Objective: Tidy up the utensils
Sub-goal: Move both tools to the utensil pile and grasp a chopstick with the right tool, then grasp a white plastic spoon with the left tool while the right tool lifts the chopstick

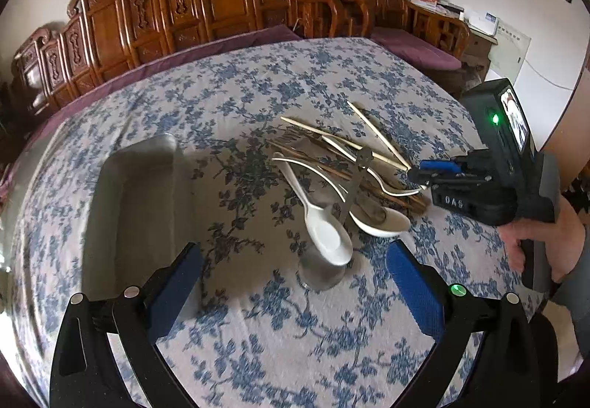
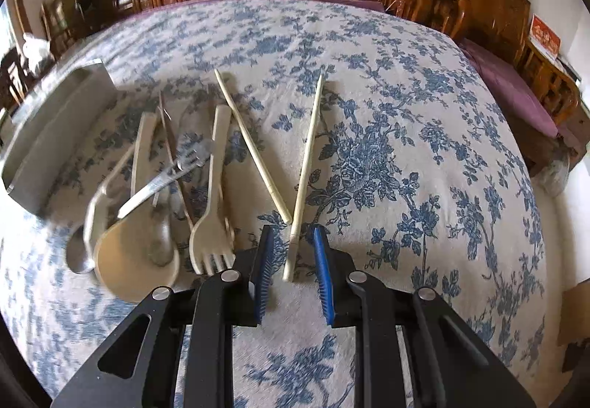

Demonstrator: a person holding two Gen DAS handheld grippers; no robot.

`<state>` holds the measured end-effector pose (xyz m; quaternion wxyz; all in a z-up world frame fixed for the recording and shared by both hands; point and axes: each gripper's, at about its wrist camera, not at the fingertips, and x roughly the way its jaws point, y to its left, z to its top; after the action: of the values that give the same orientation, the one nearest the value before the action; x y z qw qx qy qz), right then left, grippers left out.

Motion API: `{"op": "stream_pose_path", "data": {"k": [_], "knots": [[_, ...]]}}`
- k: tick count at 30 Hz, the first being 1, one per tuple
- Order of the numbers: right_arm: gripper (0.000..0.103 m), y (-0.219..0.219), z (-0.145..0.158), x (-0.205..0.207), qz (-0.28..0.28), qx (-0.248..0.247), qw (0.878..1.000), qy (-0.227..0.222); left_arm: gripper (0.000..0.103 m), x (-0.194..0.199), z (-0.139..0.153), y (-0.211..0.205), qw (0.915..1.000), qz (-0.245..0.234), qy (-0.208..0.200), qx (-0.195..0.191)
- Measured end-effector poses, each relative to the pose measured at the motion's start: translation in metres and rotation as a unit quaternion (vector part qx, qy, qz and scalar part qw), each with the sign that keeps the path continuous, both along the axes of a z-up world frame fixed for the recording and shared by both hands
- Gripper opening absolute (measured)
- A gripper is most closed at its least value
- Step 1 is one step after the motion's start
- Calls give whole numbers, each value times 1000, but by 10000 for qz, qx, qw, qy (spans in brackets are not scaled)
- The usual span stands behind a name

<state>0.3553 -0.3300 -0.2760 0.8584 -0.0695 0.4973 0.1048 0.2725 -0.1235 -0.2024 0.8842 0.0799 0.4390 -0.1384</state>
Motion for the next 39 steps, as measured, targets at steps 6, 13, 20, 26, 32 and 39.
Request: {"op": "stream_pose_path", "data": {"k": [6, 13, 20, 26, 32, 39], "knots": [[6, -6, -2, -3, 47, -187, 9998, 33, 73, 29, -16, -12, 9997, -6, 230, 73], [6, -22, -1, -22, -21, -270, 9996, 82, 53, 71, -36, -19, 9977, 136, 656, 75], [6, -34, -1, -35, -16, -221, 9997, 88, 35, 101, -64, -16, 9905, 433, 1293, -170], [6, -36, -2, -40, -13, -233, 9997, 92, 16, 105, -74, -17, 9891, 525, 1377, 2], [6, -36, 5, -48, -107, -257, 9996, -28, 6, 107, -71, -12, 9884, 574, 1403, 22], [6, -33, 33, -57, -162, -175, 9992, -321, 3, 96, -37, 0, 9942, 504, 948, 65]]}}
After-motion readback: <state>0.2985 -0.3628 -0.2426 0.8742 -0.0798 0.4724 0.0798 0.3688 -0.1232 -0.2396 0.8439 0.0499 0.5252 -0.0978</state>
